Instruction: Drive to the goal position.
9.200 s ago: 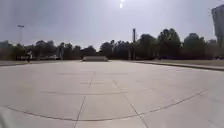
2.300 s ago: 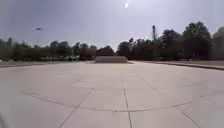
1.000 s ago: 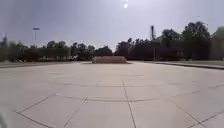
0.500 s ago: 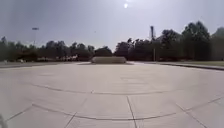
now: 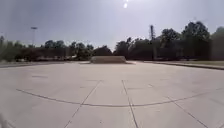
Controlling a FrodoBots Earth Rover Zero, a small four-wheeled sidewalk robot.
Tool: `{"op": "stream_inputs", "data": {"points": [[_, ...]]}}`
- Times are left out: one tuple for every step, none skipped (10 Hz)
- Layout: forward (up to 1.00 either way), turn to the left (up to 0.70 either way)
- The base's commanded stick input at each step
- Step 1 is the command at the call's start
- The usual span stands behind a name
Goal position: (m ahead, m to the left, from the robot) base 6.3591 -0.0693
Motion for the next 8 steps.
{"op": "stream_inputs", "data": {"points": [[1.0, 0.0], [1.0, 0.0], [1.0, 0.0], [1.0, 0.0], [1.0, 0.0], [1.0, 0.0], [1.0, 0.0], [1.0, 0.0]]}}
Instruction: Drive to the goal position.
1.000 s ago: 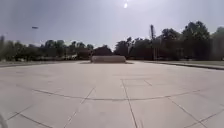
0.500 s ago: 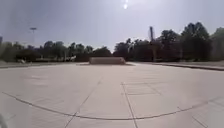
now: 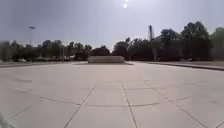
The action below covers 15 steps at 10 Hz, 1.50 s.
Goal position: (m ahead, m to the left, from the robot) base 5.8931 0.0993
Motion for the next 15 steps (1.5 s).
{"op": "stream_inputs", "data": {"points": [[1.0, 0.0], [1.0, 0.0], [1.0, 0.0], [1.0, 0.0], [1.0, 0.0], [1.0, 0.0], [1.0, 0.0], [1.0, 0.0], [1.0, 0.0], [1.0, 0.0], [1.0, 0.0], [1.0, 0.0], [1.0, 0.0], [1.0, 0.0], [1.0, 0.0]]}}
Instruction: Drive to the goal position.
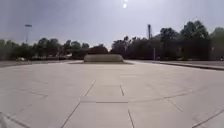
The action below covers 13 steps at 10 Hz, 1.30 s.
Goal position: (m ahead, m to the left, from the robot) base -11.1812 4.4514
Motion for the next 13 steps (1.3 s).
{"op": "stream_inputs", "data": {"points": [[1.0, 0.0], [1.0, 0.0], [1.0, 0.0], [1.0, 0.0], [1.0, 0.0], [1.0, 0.0], [1.0, 0.01], [1.0, 0.25], [1.0, 0.33], [1.0, 0.39], [1.0, 0.03], [1.0, 0.0], [1.0, 0.0]]}}
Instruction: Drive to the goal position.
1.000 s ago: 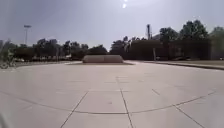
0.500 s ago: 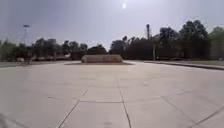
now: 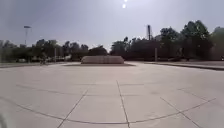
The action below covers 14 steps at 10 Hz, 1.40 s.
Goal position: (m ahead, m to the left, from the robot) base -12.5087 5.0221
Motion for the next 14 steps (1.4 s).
{"op": "stream_inputs", "data": {"points": [[1.0, 0.0], [1.0, 0.0], [1.0, 0.0], [1.0, 0.0], [1.0, 0.0], [1.0, 0.0], [1.0, 0.0], [1.0, 0.0], [1.0, 0.0], [1.0, 0.0], [1.0, 0.0], [1.0, 0.0], [1.0, 0.0], [1.0, 0.0]]}}
